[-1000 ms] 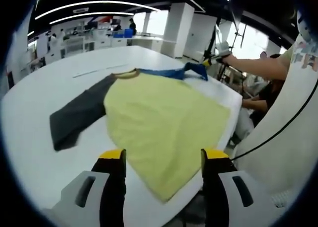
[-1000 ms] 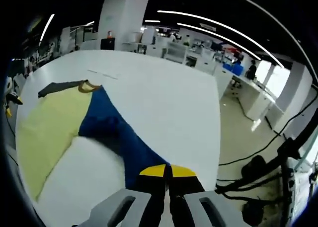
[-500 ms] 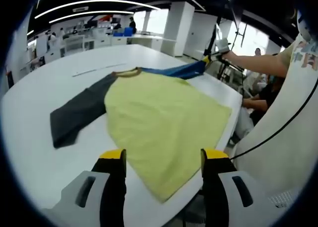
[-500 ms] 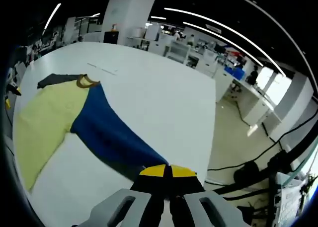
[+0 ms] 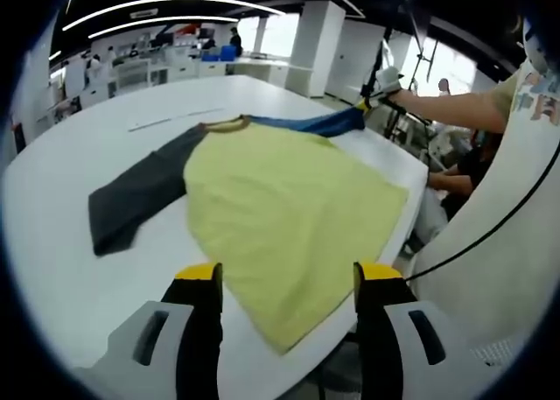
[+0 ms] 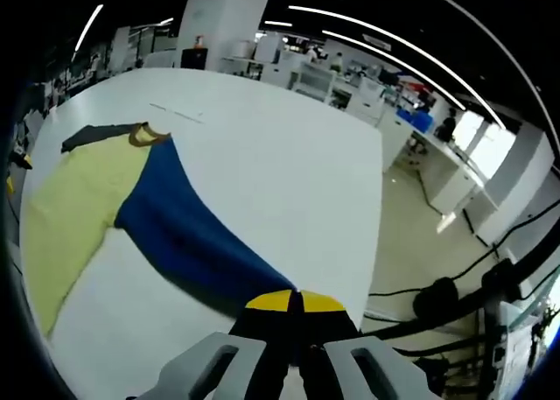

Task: Fold the garment on the visible template until the final outline fits inside the template.

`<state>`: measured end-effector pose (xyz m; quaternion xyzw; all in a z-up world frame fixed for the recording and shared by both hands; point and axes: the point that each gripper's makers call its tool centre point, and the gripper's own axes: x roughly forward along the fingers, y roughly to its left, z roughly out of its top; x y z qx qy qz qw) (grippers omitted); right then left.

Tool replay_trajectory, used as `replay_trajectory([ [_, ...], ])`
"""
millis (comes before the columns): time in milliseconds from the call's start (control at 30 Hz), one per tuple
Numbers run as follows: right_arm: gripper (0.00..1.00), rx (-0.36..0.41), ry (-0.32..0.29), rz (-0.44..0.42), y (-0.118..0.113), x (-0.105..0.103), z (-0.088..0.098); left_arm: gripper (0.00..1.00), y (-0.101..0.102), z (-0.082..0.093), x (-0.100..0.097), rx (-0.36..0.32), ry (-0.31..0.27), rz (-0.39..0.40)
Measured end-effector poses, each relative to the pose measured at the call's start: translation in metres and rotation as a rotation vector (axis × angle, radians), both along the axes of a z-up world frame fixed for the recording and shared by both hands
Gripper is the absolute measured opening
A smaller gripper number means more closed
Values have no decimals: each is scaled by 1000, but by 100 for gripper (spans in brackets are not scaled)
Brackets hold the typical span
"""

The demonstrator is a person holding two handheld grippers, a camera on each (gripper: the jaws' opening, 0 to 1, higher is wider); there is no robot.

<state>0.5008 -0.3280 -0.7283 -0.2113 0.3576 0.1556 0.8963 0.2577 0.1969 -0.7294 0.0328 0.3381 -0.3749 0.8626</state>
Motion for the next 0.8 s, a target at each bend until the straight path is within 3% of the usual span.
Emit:
replay_trajectory([
  [800, 0, 26, 8, 9, -2, 34, -15, 57, -5, -1, 8, 15, 12, 39],
])
